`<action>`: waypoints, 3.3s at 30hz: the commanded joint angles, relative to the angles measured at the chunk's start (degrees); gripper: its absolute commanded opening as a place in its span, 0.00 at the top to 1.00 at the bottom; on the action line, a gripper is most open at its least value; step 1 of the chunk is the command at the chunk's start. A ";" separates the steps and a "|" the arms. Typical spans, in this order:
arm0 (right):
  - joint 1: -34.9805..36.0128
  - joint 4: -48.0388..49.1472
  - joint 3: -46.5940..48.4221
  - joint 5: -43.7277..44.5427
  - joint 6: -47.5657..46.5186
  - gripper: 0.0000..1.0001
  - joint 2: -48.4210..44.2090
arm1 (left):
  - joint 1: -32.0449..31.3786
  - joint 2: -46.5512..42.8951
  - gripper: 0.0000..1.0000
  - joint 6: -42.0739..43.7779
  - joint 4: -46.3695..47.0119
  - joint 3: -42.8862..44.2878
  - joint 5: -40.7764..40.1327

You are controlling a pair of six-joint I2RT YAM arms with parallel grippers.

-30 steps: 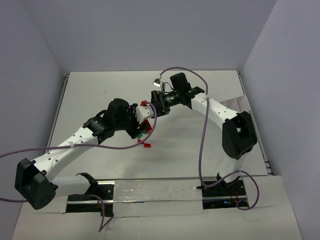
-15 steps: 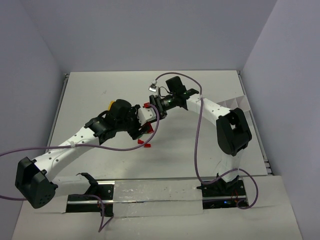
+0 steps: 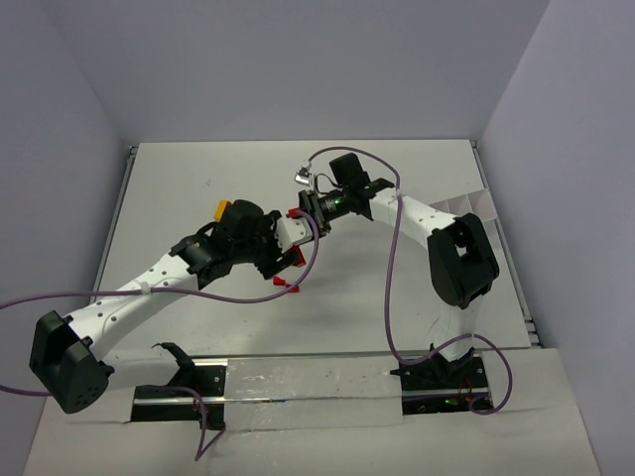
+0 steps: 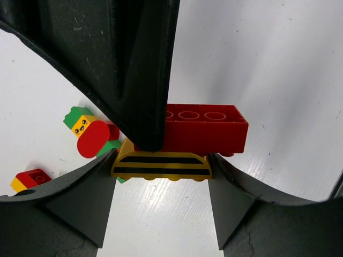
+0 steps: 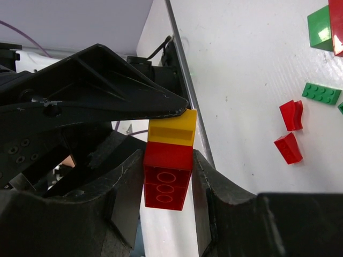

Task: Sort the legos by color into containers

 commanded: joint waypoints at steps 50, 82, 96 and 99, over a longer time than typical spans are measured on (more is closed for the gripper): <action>-42.42 -28.80 17.97 69.80 -49.38 1.00 -9.46 | 9.24 5.40 0.68 -10.66 4.94 4.27 -2.94; -44.80 -20.48 10.83 71.76 -51.40 0.85 -4.74 | 11.68 8.92 0.66 -9.49 4.76 6.12 -0.47; -44.74 -23.89 13.80 69.99 -49.89 0.20 -6.55 | 11.92 9.03 0.65 -9.67 4.49 6.71 -0.03; -44.61 -26.61 16.29 67.21 -48.44 0.20 -8.05 | 12.13 8.92 0.65 -10.41 4.38 7.19 1.02</action>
